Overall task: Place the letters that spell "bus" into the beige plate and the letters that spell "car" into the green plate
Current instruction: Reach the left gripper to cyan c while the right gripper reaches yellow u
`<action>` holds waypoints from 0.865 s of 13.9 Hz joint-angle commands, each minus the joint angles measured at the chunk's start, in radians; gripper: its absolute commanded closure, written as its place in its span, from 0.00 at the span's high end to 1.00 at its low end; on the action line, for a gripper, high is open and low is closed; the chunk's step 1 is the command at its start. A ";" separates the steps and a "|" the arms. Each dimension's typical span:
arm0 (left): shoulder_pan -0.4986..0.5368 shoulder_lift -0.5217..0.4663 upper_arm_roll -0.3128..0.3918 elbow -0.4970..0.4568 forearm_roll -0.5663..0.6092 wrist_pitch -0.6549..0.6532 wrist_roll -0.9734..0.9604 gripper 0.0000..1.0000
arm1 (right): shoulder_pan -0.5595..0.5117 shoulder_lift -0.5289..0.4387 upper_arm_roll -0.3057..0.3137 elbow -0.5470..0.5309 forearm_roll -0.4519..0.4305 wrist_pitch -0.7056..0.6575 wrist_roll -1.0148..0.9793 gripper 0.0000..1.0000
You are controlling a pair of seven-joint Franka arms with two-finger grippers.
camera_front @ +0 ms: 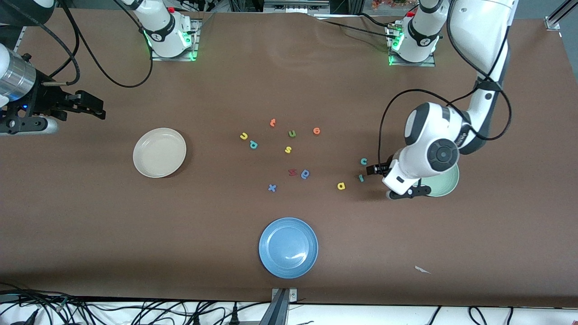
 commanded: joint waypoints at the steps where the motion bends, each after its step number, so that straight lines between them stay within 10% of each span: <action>1: -0.022 -0.035 -0.010 -0.123 -0.029 0.136 -0.007 0.93 | 0.002 -0.003 0.007 0.017 0.007 -0.012 0.013 1.00; 12: -0.047 0.049 -0.028 -0.155 -0.057 0.245 -0.024 0.85 | 0.196 0.109 0.056 0.024 0.004 0.057 0.123 1.00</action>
